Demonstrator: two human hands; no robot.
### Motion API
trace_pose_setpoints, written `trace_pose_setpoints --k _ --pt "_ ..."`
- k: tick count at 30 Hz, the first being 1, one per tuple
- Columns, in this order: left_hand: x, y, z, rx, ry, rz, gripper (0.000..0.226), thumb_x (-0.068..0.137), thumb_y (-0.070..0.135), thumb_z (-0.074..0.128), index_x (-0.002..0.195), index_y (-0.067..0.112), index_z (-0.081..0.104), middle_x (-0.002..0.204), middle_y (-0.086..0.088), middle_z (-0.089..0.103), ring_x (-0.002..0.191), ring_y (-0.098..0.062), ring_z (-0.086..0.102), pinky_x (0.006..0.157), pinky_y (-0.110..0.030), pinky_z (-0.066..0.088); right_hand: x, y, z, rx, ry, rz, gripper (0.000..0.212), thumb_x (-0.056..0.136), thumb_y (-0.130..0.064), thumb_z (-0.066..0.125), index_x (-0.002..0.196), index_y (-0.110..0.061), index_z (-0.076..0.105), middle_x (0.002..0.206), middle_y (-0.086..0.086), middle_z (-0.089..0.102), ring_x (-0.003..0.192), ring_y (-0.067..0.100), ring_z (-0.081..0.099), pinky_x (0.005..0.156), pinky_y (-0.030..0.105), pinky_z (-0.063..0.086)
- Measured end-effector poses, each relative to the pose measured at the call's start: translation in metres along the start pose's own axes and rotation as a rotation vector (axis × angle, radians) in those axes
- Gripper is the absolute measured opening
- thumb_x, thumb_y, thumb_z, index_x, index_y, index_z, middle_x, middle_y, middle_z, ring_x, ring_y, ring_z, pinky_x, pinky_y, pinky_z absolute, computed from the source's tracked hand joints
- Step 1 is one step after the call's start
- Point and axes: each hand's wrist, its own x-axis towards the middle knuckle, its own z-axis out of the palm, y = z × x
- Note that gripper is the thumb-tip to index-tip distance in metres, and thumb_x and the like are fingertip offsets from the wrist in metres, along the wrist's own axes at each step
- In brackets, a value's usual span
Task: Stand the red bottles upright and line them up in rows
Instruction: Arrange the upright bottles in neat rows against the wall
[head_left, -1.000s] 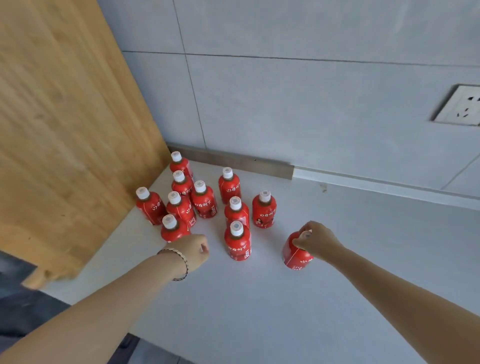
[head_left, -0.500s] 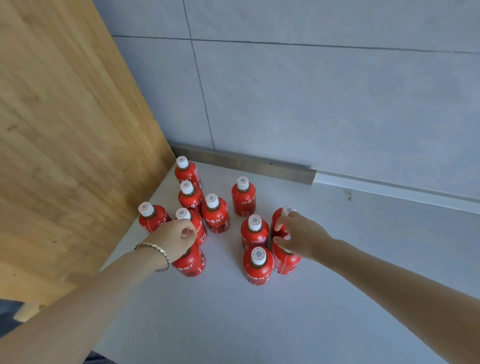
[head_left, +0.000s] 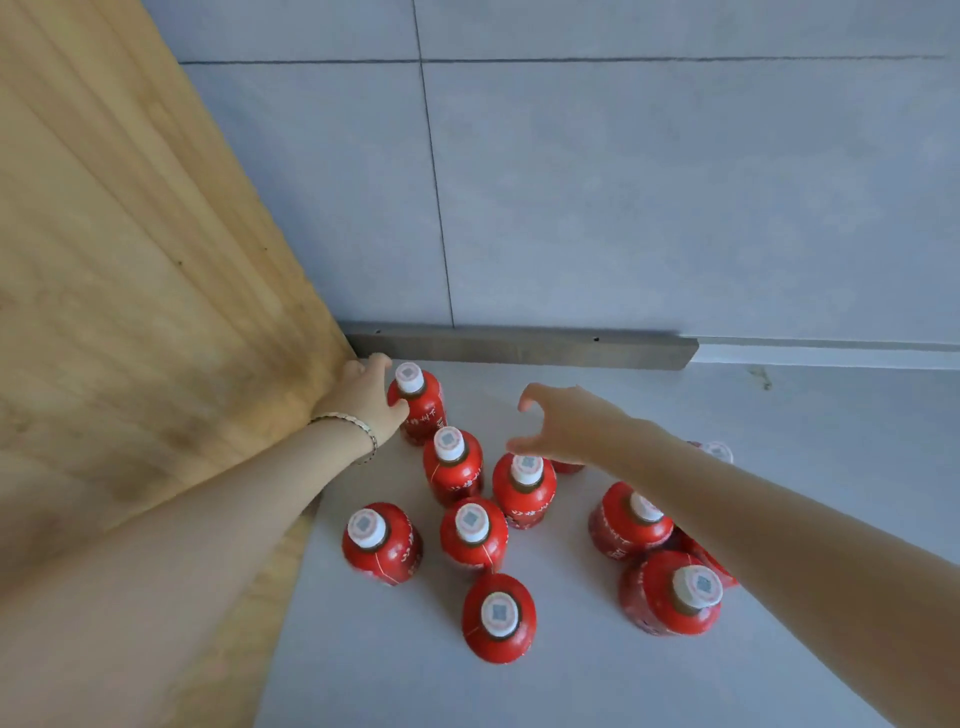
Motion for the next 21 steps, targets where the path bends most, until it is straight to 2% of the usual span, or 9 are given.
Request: trace_pose_setpoints --k 3,5,7,9,12,17,20,21 --pt "0.028 0.005 0.006 -0.045 -0.07 0.06 0.055 0.089 0.034 0.052 0.139 0.021 0.032 0.139 -0.014 0.039 0.118 -0.034 0.052 0.095 -0.04 0.047 0.006 -0.013 0.013 -0.09 -0.146 0.068 0.057 0.081 -0.047 0.063 0.126 -0.018 0.045 0.102 0.005 0.059 0.084 0.018 0.052 0.072 0.027 0.046" --pt "0.042 0.01 0.012 -0.014 -0.113 0.095 0.047 0.091 0.035 0.05 0.134 0.019 0.04 0.133 -0.014 0.043 0.113 -0.034 0.055 0.092 -0.038 0.048 0.008 -0.014 0.022 -0.097 -0.182 0.091 0.054 0.081 -0.043 0.064 0.124 -0.018 0.045 0.095 0.003 0.057 0.078 0.018 0.056 0.072 0.028 0.052" --pt "0.051 0.009 0.018 0.026 -0.11 0.122 0.037 0.091 0.034 0.051 0.122 0.015 0.047 0.123 -0.014 0.051 0.104 -0.034 0.058 0.089 -0.038 0.052 0.01 -0.012 0.03 -0.111 -0.168 0.104 0.051 0.082 -0.042 0.063 0.124 -0.019 0.044 0.102 0.005 0.063 0.077 0.018 0.061 0.079 0.033 0.058" --pt "0.057 0.003 0.023 -0.028 -0.084 0.131 0.029 0.089 0.03 0.055 0.11 0.011 0.048 0.112 -0.015 0.059 0.097 -0.034 0.06 0.086 -0.041 0.054 0.014 -0.008 0.035 -0.131 -0.125 0.119 0.048 0.083 -0.043 0.059 0.124 -0.022 0.045 0.11 0.004 0.064 0.086 0.02 0.062 0.083 0.035 0.058" --pt "0.062 -0.005 0.028 -0.117 -0.019 0.119 0.026 0.088 0.029 0.059 0.099 0.009 0.046 0.109 -0.013 0.062 0.095 -0.034 0.06 0.082 -0.039 0.052 0.021 -0.007 0.03 -0.04 -0.041 0.194 0.043 0.082 -0.042 0.057 0.12 -0.024 0.047 0.106 0.002 0.062 0.093 0.021 0.061 0.079 0.031 0.057" --pt "0.088 -0.016 0.018 -0.207 0.114 0.001 0.037 0.088 0.029 0.06 0.111 0.002 0.049 0.119 -0.018 0.058 0.105 -0.037 0.059 0.086 -0.04 0.05 0.054 -0.022 0.015 0.196 0.188 0.209 0.035 0.081 -0.038 0.063 0.11 -0.02 0.054 0.101 0.004 0.066 0.082 0.019 0.055 0.068 0.027 0.046" --pt "0.104 -0.023 0.013 -0.277 0.128 -0.038 0.041 0.085 0.03 0.063 0.11 0.001 0.049 0.119 -0.018 0.055 0.104 -0.037 0.057 0.084 -0.038 0.048 0.085 -0.039 0.01 0.37 0.253 0.153 0.039 0.083 -0.034 0.064 0.115 -0.016 0.052 0.095 0.002 0.062 0.082 0.019 0.058 0.057 0.024 0.046" --pt "0.105 -0.024 0.014 -0.297 0.138 -0.041 0.042 0.084 0.029 0.066 0.112 0.002 0.049 0.12 -0.018 0.055 0.105 -0.036 0.057 0.086 -0.039 0.048 0.097 -0.046 0.01 0.406 0.267 0.135 0.04 0.083 -0.034 0.065 0.116 -0.014 0.052 0.097 0.004 0.062 0.084 0.02 0.058 0.059 0.025 0.049"
